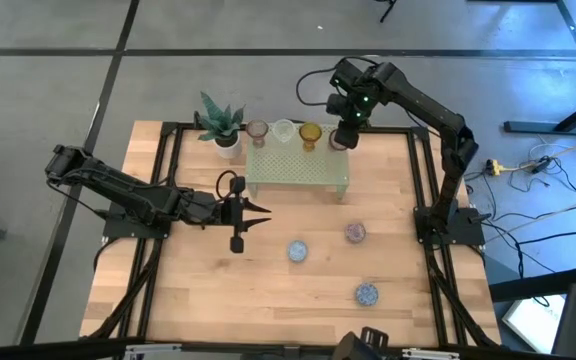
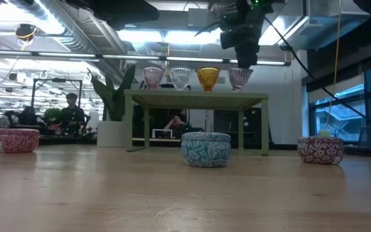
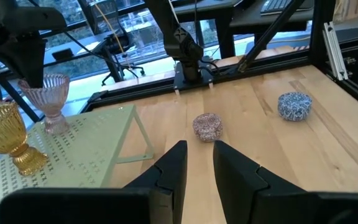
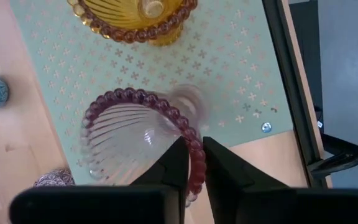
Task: Pick & Place candle stick holders
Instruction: Put the purple glass candle holder on the shelf
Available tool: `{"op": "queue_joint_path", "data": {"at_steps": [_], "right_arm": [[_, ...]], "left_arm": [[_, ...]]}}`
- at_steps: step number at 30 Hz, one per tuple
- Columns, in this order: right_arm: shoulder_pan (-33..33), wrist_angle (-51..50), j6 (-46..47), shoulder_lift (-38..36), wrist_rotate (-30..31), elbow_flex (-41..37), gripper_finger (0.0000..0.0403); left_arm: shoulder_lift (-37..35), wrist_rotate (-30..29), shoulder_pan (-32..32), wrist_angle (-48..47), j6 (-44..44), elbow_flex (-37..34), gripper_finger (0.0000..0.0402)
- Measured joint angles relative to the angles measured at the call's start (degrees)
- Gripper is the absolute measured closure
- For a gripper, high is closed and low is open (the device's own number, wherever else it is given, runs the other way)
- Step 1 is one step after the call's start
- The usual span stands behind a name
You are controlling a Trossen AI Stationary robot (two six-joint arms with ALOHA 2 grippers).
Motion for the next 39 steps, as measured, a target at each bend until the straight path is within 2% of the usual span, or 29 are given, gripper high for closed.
{"op": "queue_joint_path", "data": {"at_steps": [12, 39], "right_arm": [[0.00, 0.06, -0.02, 0.00, 0.01, -0.07, 0.0360], [0.02, 2.21, -1.31, -0.02, 0.20, -0.09, 0.0298]], "left_arm": [[0.00, 0.00, 0.00, -0.02, 0.00, 0.00, 0.0327], [0.00, 0.00, 0.00, -1.38, -0.20, 0.00, 0.0327]]}}
